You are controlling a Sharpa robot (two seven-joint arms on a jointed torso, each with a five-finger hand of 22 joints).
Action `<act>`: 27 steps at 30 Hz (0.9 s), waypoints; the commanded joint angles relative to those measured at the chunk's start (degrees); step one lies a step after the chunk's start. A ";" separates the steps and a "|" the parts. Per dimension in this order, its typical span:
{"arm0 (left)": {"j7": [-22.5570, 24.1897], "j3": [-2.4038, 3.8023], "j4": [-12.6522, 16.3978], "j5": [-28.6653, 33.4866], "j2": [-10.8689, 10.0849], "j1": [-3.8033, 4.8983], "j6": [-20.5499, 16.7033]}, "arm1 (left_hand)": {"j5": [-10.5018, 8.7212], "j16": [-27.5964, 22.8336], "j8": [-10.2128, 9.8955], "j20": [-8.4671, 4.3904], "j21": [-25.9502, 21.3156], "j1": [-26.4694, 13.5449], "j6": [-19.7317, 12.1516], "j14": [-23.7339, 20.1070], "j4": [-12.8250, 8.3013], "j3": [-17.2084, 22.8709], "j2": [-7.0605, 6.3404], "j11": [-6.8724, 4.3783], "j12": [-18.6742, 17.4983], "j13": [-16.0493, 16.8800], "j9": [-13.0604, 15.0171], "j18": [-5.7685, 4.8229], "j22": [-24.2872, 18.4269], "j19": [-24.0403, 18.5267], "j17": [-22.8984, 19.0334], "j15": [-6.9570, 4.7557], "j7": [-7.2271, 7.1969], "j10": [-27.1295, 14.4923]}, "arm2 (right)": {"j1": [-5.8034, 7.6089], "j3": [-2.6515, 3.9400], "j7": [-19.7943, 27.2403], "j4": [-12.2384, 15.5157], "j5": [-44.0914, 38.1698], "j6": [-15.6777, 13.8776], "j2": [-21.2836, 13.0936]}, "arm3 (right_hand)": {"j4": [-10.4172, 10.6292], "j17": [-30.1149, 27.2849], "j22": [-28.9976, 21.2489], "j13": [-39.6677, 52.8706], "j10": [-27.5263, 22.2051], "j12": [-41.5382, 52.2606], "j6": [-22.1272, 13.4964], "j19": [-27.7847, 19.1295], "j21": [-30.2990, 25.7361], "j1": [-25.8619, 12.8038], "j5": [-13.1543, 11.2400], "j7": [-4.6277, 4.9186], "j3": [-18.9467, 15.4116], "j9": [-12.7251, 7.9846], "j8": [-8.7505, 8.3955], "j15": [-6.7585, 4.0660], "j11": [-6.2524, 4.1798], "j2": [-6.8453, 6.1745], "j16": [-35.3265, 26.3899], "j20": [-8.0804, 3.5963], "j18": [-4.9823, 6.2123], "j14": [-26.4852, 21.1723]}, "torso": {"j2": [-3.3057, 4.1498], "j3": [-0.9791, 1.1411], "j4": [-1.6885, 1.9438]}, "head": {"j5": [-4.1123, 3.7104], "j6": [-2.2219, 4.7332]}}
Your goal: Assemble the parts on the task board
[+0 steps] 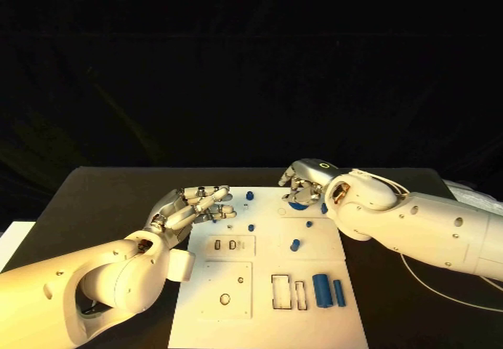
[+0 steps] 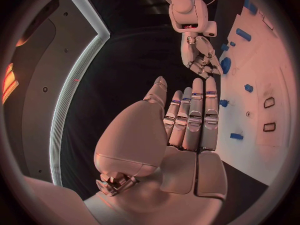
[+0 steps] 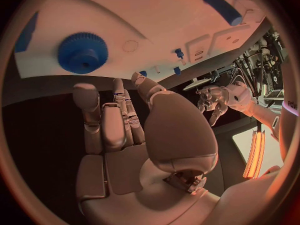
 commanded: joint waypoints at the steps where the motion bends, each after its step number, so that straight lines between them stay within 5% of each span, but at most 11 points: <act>1: 0.16 0.04 0.16 -0.29 0.04 0.09 1.36 | 0.26 -0.13 -0.15 0.07 -0.32 0.70 -0.25 0.07 -0.35 0.04 0.11 -0.03 -0.23 -0.07 -0.03 0.63 -0.05 0.29 0.07 0.29 -0.06 -0.41 | 0.28 0.10 -2.50 1.68 9.12 1.68 -2.54 | 0.47 5.77 5.91 16.30 4.96 16.38 -0.53 2.91 3.82 -0.79 1.26 -0.86 -2.19 -0.14 -0.21 -0.79 -1.43 -1.22 3.83 -0.93 -1.97 3.85 | -0.29 0.05 -0.62 | -0.12 0.05; 3: 0.17 0.04 0.09 -0.28 0.07 0.09 1.43 | 0.26 -0.13 -0.15 0.07 -0.32 0.70 -0.25 0.07 -0.35 0.04 0.11 -0.03 -0.23 -0.07 -0.03 0.63 -0.05 0.29 0.07 0.29 -0.06 -0.41 | 0.40 0.14 -3.48 2.34 10.82 3.17 -4.43 | 1.43 12.59 12.77 46.03 3.97 44.04 -1.28 5.73 8.33 -0.17 2.43 -0.85 -5.56 -0.13 -0.01 -0.75 -1.61 -0.77 8.23 -1.01 -3.23 4.45 | -0.34 0.13 -0.73 | -0.13 0.06; 4: 0.18 0.04 0.04 -0.28 0.08 0.09 1.44 | 0.26 -0.13 -0.15 0.07 -0.32 0.70 -0.25 0.07 -0.35 0.04 0.11 -0.03 -0.23 -0.07 -0.03 0.63 -0.05 0.29 0.07 0.29 -0.06 -0.41 | 0.43 0.15 -3.85 2.42 11.27 3.70 -4.98 | 3.19 14.34 15.00 57.24 2.17 54.44 -2.00 5.99 9.85 -0.20 2.75 -0.65 -7.87 -0.10 -0.24 1.32 -1.57 0.88 9.35 -0.65 -3.45 4.40 | -0.35 0.19 -0.79 | -0.12 0.08; 6: 0.18 0.04 -0.06 -0.28 0.10 0.09 1.46 | 0.26 -0.15 -0.16 0.07 -0.33 0.71 -0.25 0.07 -0.38 0.05 0.11 -0.03 -0.23 -0.07 -0.02 0.63 -0.06 0.29 0.08 0.29 -0.06 -0.42 | 0.47 0.17 -4.45 2.36 11.82 4.58 -5.68 | 3.55 15.99 17.14 62.43 2.68 58.64 -1.89 6.66 11.03 0.00 2.53 0.02 -8.64 -0.01 -0.07 0.31 -0.40 0.80 10.20 -0.35 -3.73 4.67 | -0.37 0.24 -0.87 | -0.09 0.02; 27: 0.11 0.03 -0.56 -0.26 0.40 0.08 1.64 | 0.26 -0.15 -0.16 0.07 -0.33 0.71 -0.25 0.07 -0.38 0.05 0.11 -0.03 -0.23 -0.07 -0.02 0.63 -0.06 0.29 0.08 0.29 -0.06 -0.42 | 0.48 0.15 -5.49 -1.96 10.58 6.56 -2.16 | 4.83 19.22 22.33 72.81 6.79 67.62 -1.61 8.24 14.09 1.02 3.24 0.30 -10.43 0.25 0.20 0.69 0.12 1.88 11.85 0.35 -4.60 5.25 | -0.28 0.16 -0.65 | -0.42 -0.32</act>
